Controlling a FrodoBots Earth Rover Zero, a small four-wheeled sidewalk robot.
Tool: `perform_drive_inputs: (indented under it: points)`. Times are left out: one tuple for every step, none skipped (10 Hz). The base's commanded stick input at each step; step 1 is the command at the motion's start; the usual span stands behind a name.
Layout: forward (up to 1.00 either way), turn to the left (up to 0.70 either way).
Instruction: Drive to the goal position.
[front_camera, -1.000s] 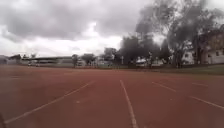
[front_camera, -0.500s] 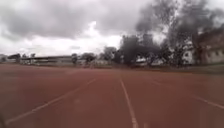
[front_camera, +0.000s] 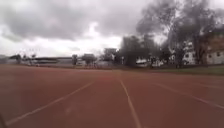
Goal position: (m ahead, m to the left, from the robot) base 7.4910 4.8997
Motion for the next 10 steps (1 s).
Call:
perform_drive_inputs:
  points:
    - [0.7,0.0]
    - [0.7,0.0]
    - [0.7,0.0]
    - [0.7,0.0]
    - [0.7,0.0]
    - [0.7,0.0]
    - [0.7,0.0]
    - [0.7,0.0]
    - [0.7,0.0]
    - [0.7,0.0]
